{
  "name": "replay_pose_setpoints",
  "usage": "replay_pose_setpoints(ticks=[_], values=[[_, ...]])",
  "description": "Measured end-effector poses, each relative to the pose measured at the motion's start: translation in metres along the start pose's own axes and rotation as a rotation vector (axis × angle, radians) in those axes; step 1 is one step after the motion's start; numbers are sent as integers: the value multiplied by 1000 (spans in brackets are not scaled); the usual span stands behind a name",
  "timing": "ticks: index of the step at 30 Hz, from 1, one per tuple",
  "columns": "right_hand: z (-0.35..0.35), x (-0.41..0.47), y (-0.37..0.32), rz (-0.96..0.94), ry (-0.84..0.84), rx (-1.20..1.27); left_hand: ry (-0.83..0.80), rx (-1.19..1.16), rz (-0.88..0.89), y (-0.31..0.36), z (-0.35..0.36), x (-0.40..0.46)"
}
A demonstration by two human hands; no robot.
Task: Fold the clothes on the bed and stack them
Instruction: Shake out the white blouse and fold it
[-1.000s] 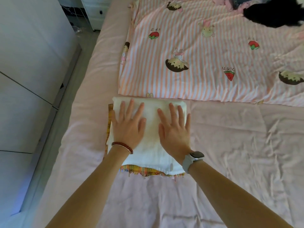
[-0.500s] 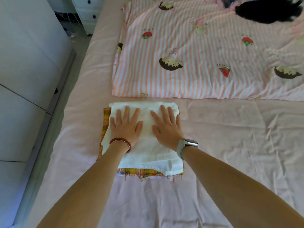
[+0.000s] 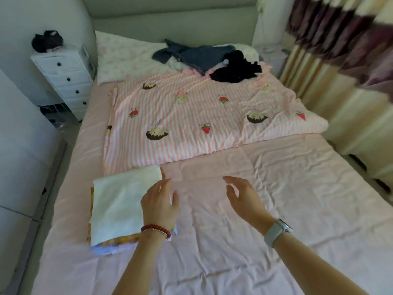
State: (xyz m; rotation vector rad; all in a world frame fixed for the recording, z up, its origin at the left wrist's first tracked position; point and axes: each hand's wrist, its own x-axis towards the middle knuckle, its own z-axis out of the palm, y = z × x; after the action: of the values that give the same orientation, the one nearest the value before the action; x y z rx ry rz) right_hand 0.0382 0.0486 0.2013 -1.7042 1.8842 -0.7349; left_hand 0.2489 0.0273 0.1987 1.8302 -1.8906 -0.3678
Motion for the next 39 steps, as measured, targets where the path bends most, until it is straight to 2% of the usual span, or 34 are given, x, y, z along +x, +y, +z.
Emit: replay_pose_setpoints(ticks=[7, 13, 19, 26, 31, 34, 39], values=[[-161, -147, 159, 255, 173, -45, -251, 124, 318, 200, 93, -90], [-288, -276, 307, 515, 274, -94, -413, 177, 481, 362, 191, -176], [-371, -333, 414, 719, 350, -112, -523, 192, 719, 509, 279, -217], [-456, -301, 529, 793, 404, -199, -553, 189, 824, 641, 389, -190], [-539, -221, 602, 789, 301, -251, -558, 125, 766, 733, 456, -130], [-581, -166, 633, 723, 269, -268, -532, 95, 722, 777, 482, -97], [-619, -96, 679, 652, 164, -227, -549, 123, 605, 816, 520, -53]])
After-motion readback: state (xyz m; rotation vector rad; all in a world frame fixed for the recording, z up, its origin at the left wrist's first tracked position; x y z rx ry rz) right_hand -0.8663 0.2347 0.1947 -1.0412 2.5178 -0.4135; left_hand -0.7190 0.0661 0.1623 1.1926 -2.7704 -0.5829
